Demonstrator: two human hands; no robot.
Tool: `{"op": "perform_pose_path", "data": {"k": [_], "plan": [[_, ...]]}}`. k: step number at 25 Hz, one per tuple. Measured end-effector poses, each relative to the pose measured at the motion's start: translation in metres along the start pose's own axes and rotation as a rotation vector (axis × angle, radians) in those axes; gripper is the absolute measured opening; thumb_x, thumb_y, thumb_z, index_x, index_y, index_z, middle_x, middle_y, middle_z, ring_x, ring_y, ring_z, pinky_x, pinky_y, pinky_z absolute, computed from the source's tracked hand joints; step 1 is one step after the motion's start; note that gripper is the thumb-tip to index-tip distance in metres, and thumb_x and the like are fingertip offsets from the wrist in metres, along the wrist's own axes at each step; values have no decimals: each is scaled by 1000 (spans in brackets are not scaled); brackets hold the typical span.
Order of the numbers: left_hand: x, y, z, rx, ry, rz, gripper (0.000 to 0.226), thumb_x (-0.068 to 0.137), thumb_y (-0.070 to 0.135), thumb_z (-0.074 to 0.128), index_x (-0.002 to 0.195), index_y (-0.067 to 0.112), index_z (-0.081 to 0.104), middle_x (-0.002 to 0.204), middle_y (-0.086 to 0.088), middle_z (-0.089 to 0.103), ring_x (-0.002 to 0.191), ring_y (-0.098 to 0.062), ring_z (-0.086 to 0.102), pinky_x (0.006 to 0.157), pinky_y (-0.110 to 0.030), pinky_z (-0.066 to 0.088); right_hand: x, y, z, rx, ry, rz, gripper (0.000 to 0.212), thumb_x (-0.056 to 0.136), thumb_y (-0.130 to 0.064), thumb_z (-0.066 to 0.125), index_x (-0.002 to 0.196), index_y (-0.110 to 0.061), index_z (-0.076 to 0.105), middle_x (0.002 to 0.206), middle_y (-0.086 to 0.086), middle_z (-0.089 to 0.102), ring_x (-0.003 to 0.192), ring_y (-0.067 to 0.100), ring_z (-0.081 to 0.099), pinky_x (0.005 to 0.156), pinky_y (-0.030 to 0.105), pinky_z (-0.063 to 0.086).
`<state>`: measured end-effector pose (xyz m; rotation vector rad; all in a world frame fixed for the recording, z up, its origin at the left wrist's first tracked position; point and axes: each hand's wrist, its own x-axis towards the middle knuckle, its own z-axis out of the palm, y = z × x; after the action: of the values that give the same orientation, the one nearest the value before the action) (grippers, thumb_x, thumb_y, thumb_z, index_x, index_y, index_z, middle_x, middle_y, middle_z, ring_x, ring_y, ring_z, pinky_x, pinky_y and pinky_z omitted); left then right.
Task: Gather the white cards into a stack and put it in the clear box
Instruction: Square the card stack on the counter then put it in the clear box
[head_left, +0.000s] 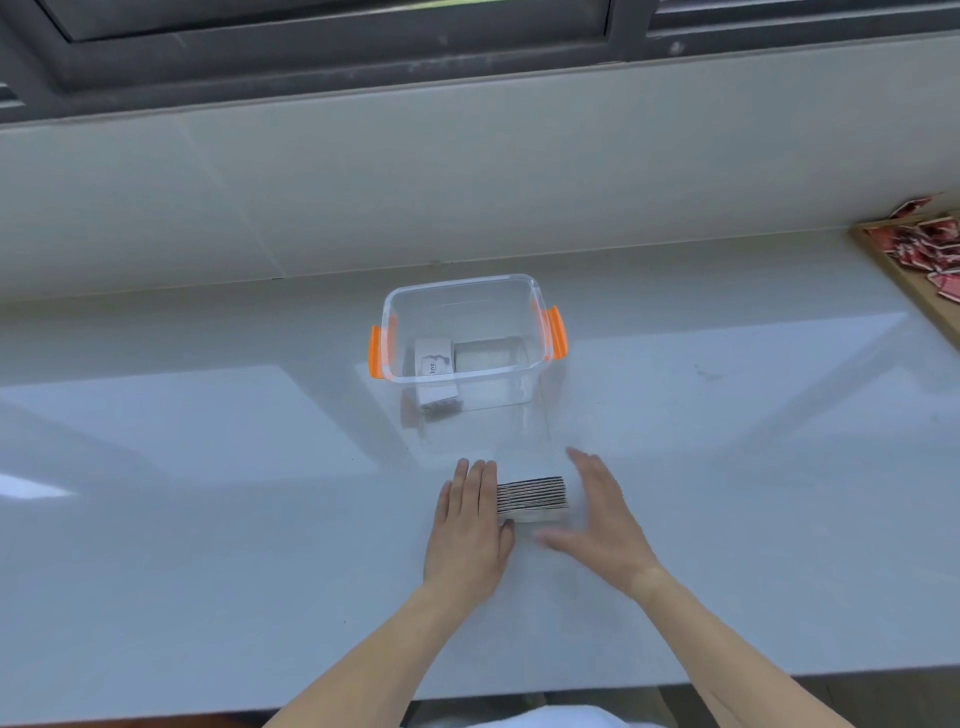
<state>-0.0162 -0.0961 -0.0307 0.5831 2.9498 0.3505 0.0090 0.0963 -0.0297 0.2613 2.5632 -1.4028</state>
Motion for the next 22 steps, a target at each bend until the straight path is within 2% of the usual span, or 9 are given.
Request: {"op": "perform_pose_path", "data": {"k": [2, 3, 5, 8, 12, 15, 18, 20, 22], "plan": [[0, -1, 1, -1, 1, -4, 67, 92, 28, 54, 147, 1, 28, 153, -13, 36, 146, -33, 22, 116, -48, 28, -13, 11, -14, 419, 155, 154, 71, 82, -59, 60, 142, -45, 25, 150, -27, 24, 142, -5, 15, 109, 22, 15], [0, -2, 2, 3, 4, 0, 67, 92, 29, 53, 147, 1, 28, 153, -13, 35, 146, -33, 21, 116, -48, 28, -17, 13, -18, 547, 228, 208, 63, 85, -60, 50, 142, -47, 25, 150, -26, 26, 141, -4, 18, 108, 22, 15], [-1, -1, 3, 2, -1, -4, 67, 93, 29, 52, 148, 2, 26, 154, -12, 33, 147, -31, 19, 117, -47, 26, -19, 11, -17, 673, 291, 275, 60, 90, -59, 40, 145, -44, 22, 153, -25, 23, 139, -7, 20, 108, 21, 13], [-1, 0, 3, -12, 2, -12, 67, 94, 29, 50, 149, 3, 23, 156, -11, 30, 148, -30, 15, 119, -45, 22, -19, -10, 5, 717, 265, 280, 69, 86, -63, 37, 149, -38, 20, 154, -24, 20, 132, -13, 22, 110, 20, 12], [-2, -2, 3, -15, -4, -5, 67, 94, 28, 51, 149, 2, 21, 156, -12, 28, 148, -30, 14, 119, -46, 20, -25, -30, 41, 731, 76, 237, 76, 83, -64, 39, 149, -30, 24, 154, -21, 22, 136, -10, 22, 115, 23, 12], [-3, -4, 2, -2, -11, 13, 67, 95, 28, 51, 149, 2, 21, 157, -14, 27, 148, -31, 14, 120, -46, 19, -21, -21, 34, 788, 136, 264, 69, 90, -59, 39, 150, -26, 26, 156, -16, 25, 139, -4, 23, 121, 32, 12], [-4, -4, 2, 6, 9, 30, 67, 91, 25, 59, 146, 0, 30, 152, -16, 37, 144, -34, 25, 114, -49, 31, -16, -15, 22, 817, 299, 283, 54, 100, -47, 36, 150, -29, 23, 156, -17, 23, 134, -8, 26, 115, 25, 15], [-6, -3, 3, 3, 11, 21, 68, 90, 24, 62, 145, -1, 32, 150, -17, 38, 144, -35, 27, 113, -48, 34, -14, -19, 31, 797, 276, 277, 52, 100, -46, 36, 149, -29, 25, 156, -17, 24, 134, -8, 26, 115, 24, 15], [-6, -3, 3, -7, 26, 1, 69, 88, 25, 64, 144, -1, 33, 150, -17, 39, 143, -36, 28, 112, -46, 36, -17, -23, 45, 751, 153, 264, 52, 99, -47, 37, 147, -29, 32, 155, -16, 30, 137, -5, 27, 118, 29, 15]]}}
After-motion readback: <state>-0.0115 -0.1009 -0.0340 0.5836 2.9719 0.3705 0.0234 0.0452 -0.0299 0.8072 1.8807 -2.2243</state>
